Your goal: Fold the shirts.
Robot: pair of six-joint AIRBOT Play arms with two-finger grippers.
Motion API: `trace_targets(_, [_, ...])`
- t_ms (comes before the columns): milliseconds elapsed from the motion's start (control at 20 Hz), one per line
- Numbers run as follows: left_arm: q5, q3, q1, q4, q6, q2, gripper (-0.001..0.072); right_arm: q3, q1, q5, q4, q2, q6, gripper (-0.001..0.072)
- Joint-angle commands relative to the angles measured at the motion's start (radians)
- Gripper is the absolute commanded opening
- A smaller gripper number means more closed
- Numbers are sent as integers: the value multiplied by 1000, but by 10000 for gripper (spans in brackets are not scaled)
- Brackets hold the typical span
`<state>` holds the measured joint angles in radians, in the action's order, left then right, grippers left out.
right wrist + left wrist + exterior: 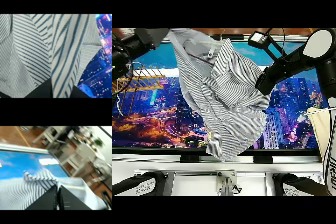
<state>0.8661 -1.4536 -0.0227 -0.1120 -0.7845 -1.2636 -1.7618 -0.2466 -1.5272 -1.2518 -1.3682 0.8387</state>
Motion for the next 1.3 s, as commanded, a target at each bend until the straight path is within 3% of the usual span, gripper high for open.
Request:
trace_targets(0, [139, -30, -134, 0, 83, 1, 65, 0, -1, 66, 16, 0, 61, 94])
trace_targets(200, [212, -34, -257, -16, 97, 1, 65, -1, 0, 73, 5, 5, 140, 94])
trace_targets(450, [371, -81, -187, -97, 69, 10, 65, -3, 0, 71, -61, 42, 186, 94])
trace_targets(700, [376, -81, -59, -187, 27, 31, 65, -3, 0, 71, -49, 103, 205, 94])
trace_targets(900, [332, -81, -90, -188, 29, 5, 70, -3, 0, 74, 74, 149, 238, 93])
trace_targets(950, [330, -81, -112, -187, 29, -4, 113, -3, 0, 76, 111, 153, 259, 93])
trace_targets(1050, [293, -81, -153, -187, 29, -12, 459, -3, 0, 77, 127, 153, 304, 94])
trace_targets(1100, [264, -84, -160, -187, 29, -10, 567, -3, 0, 77, 124, 153, 318, 93])
trace_targets(1250, [241, -146, -129, -187, 28, -6, 564, -19, 0, 104, 40, 161, 398, 94])
